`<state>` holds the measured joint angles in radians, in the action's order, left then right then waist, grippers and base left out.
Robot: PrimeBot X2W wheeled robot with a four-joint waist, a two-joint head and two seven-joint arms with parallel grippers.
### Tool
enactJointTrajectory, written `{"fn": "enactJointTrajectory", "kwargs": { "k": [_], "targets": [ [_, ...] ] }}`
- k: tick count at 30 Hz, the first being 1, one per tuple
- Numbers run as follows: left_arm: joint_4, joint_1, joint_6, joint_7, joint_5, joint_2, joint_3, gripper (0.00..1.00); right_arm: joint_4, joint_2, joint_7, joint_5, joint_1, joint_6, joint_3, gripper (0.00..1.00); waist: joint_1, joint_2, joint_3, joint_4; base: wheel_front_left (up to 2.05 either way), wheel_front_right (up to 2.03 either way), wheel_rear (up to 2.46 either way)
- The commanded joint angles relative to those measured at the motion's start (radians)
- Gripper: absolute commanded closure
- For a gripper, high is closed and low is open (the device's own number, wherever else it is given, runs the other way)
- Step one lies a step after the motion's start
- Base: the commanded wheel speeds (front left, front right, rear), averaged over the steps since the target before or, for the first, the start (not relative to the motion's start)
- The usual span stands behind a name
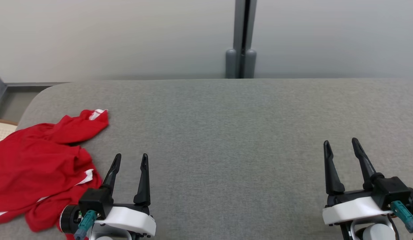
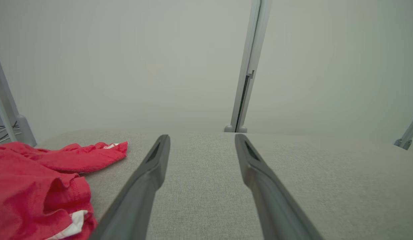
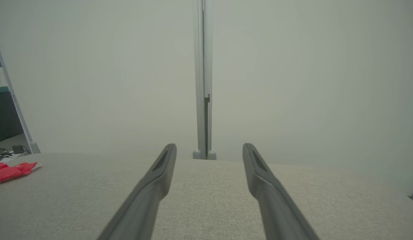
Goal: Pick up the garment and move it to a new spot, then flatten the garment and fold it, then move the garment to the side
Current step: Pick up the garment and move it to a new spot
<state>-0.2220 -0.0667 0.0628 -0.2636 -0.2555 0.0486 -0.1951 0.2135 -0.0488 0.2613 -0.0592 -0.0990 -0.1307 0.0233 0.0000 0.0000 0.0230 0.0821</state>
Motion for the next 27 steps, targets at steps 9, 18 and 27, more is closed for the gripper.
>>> {"fn": "enactJointTrajectory", "kwargs": {
  "k": [9,18,27],
  "targets": [
    [0.002,0.006,0.002,-0.001,0.015,0.003,0.036,0.0,-0.01,-0.003,0.005,-0.003,0.023,0.0,0.041,0.0,0.0,0.0,-0.005,0.179,0.0,0.0,0.0],
    [0.007,0.019,-0.007,-0.001,0.009,0.004,0.081,0.0,-0.001,-0.003,0.005,-0.012,0.035,0.0,0.064,0.0,0.0,0.0,-0.019,0.322,0.0,0.0,0.0],
    [0.01,0.042,-0.008,-0.001,0.041,0.004,0.088,0.0,0.018,-0.003,0.004,-0.031,0.031,0.0,0.101,0.0,0.0,0.0,-0.032,0.414,0.0,0.0,0.0]
  ]
}}
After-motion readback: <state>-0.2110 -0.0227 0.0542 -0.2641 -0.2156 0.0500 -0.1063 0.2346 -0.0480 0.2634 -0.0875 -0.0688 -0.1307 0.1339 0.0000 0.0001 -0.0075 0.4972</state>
